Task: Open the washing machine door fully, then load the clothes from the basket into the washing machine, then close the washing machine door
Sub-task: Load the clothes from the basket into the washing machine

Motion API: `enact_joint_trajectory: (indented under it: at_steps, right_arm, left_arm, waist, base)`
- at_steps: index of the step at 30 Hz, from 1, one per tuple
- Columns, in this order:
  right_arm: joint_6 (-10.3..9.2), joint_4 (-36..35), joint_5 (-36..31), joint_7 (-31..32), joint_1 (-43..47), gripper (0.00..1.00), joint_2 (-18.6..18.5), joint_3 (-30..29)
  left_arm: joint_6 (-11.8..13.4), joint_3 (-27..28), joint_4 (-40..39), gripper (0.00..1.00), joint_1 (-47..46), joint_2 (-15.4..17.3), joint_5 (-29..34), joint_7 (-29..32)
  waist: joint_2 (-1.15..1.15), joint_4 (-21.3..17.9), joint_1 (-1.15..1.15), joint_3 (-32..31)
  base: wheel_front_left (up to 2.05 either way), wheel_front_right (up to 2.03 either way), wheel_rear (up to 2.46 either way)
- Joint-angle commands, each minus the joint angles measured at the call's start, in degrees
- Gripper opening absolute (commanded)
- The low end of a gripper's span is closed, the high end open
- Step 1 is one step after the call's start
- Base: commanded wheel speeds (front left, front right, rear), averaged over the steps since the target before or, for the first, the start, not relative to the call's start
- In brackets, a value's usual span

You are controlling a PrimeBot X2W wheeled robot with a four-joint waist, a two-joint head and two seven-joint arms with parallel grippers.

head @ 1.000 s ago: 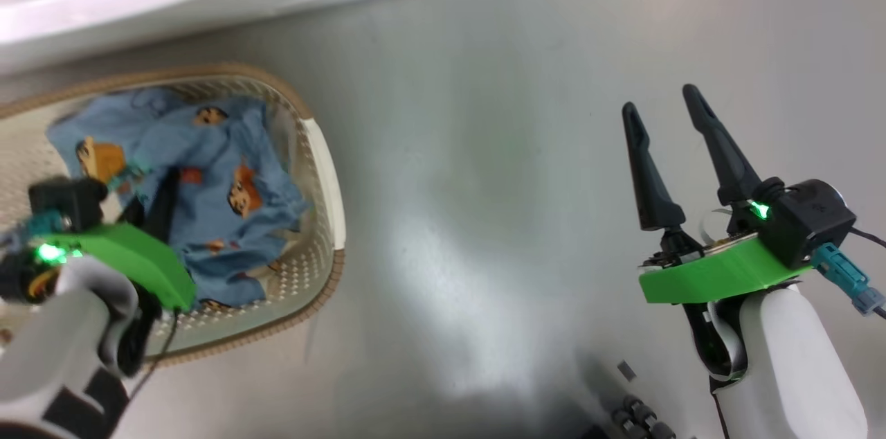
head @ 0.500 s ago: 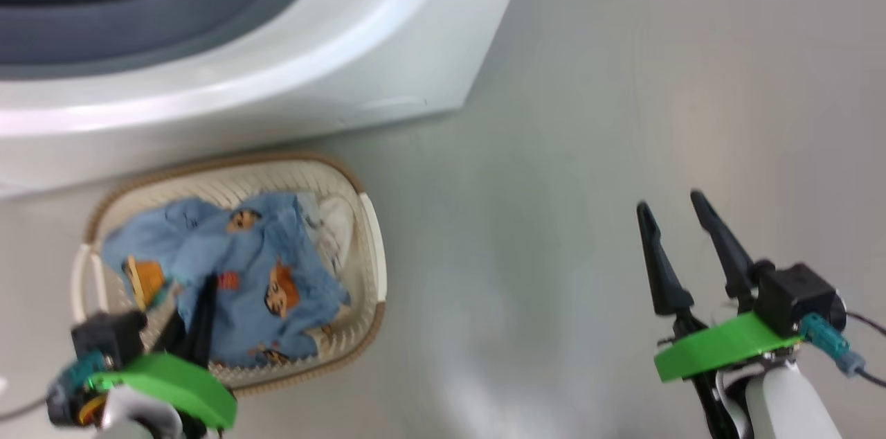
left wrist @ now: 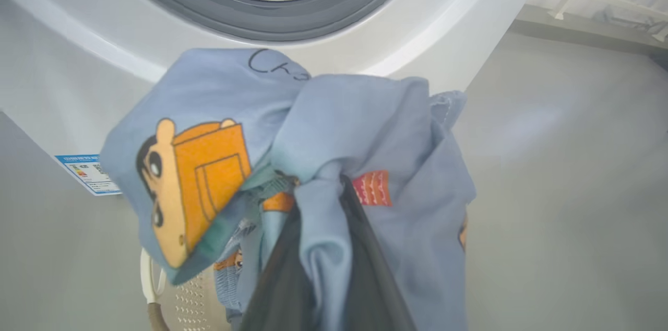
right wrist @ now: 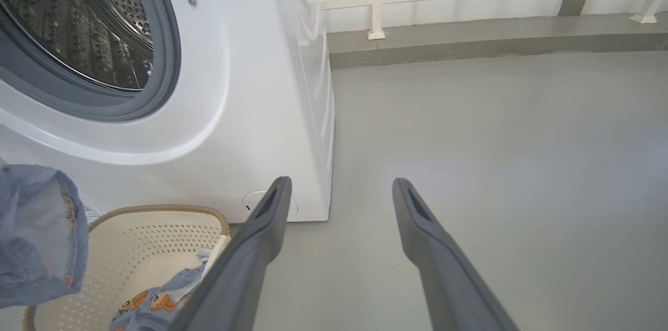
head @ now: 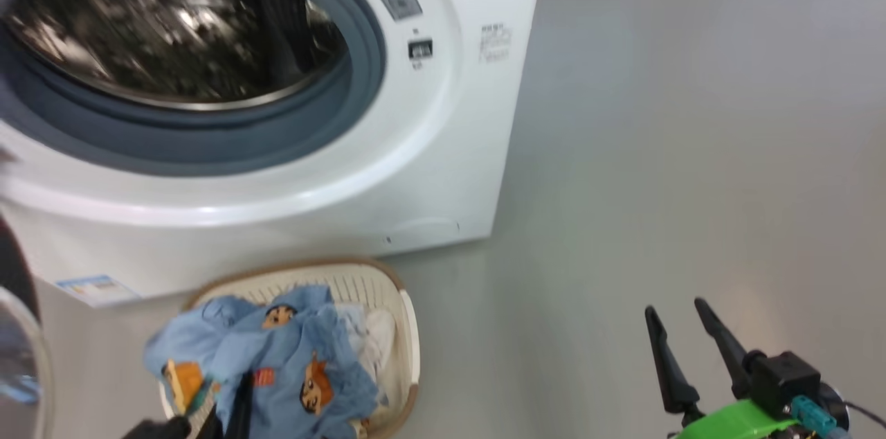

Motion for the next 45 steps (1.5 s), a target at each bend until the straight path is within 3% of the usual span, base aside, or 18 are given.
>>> enact_joint_trajectory:
  at_steps: [1,6,20,45]
  right_arm:
    - [0.09,-0.83,-0.60,-0.27,0.87,1.00,-0.22,1.14]
    - [0.09,-0.50,-1.01,-0.27,2.56,1.00,-0.22,1.09]
    - [0.09,-0.21,-1.61,-0.27,3.37,1.00,-0.60,0.26]
    - [0.09,-0.11,-1.89,-0.27,3.65,1.00,-0.53,-0.78]
  left_arm:
    - [0.78,2.97,-2.12,0.00,0.86,0.13,1.15,-0.38]
    - [1.51,5.98,-5.68,0.00,4.49,-1.67,3.62,-0.38]
    - [0.47,10.06,-12.86,0.00,9.00,-4.45,8.35,-0.38]
    - [-1.19,12.45,-16.59,0.00,11.00,-6.23,11.29,-0.38]
  waist:
    - [0.00,2.20,0.00,-8.76]
    - [0.00,2.66,0.00,-11.78]
    - [0.00,3.21,0.00,-14.35]
    - [0.00,3.46,0.00,-15.44]
  base:
    - [0.00,0.00,0.00]
    - [0.00,0.00,0.00]
    - [0.00,0.00,0.00]
    - [0.00,0.00,0.00]
